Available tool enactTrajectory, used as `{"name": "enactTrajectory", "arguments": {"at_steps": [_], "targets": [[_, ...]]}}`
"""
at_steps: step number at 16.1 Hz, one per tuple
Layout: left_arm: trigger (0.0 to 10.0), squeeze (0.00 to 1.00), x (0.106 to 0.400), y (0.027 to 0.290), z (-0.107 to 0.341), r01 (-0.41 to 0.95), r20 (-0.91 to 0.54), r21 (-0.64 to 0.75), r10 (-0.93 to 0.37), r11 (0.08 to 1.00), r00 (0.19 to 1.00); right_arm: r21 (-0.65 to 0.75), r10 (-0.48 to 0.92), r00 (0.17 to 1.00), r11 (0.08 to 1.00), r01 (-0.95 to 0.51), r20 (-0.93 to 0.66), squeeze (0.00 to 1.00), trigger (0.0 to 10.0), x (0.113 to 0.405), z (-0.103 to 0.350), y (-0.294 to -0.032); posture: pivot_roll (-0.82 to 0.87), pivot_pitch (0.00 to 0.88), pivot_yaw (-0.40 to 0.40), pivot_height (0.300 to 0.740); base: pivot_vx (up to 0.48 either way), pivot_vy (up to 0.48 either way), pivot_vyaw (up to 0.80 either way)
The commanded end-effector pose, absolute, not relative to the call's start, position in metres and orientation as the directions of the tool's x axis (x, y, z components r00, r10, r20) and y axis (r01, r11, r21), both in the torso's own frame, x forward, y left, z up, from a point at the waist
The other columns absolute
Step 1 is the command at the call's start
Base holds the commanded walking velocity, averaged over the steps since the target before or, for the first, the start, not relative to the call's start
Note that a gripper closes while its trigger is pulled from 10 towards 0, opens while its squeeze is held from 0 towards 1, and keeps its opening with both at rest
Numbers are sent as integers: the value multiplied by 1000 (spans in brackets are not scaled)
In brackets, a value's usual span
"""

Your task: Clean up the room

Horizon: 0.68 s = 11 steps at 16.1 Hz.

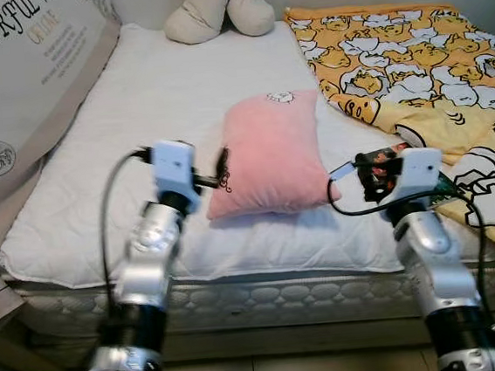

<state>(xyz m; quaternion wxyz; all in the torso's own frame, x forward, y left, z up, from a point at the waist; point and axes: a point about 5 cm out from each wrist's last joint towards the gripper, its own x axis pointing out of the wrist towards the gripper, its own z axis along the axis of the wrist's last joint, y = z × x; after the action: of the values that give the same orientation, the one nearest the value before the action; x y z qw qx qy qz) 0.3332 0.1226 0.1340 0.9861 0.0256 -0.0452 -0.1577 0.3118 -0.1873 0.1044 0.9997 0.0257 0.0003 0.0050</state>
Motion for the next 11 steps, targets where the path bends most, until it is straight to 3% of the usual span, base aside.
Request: {"name": "enactTrajectory", "arguments": {"at_steps": [1, 4, 6, 11], "targets": [[10000, 0, 330, 122, 135, 304, 93, 76, -310, 950, 946, 11, 31, 999, 999, -31, 10, 0, 10000, 309, 104, -183, 2, 0, 14, 727, 349, -322, -619], [10000, 0, 325, 120, 128, 309, 80, 55, -313, 949, 946, -2, 47, 999, 999, -47, 10, 0, 10000, 307, 102, -178, 3, 0, 10, 727, 378, -293, -231], [10000, 0, 323, 122, 126, 278, 75, 28, -279, 960, 957, -7, 64, 998, 998, -64, 9, 0, 10000, 309, 104, -175, 10, 0, 3, 727, 0, 0, 0], [10000, 0, 321, 123, 125, 244, 76, 42, -247, 969, 966, -28, 83, 997, 996, -83, 2, 0, 10000, 312, 104, -172, 18, 0, -6, 740, 0, 0, 434]]}}
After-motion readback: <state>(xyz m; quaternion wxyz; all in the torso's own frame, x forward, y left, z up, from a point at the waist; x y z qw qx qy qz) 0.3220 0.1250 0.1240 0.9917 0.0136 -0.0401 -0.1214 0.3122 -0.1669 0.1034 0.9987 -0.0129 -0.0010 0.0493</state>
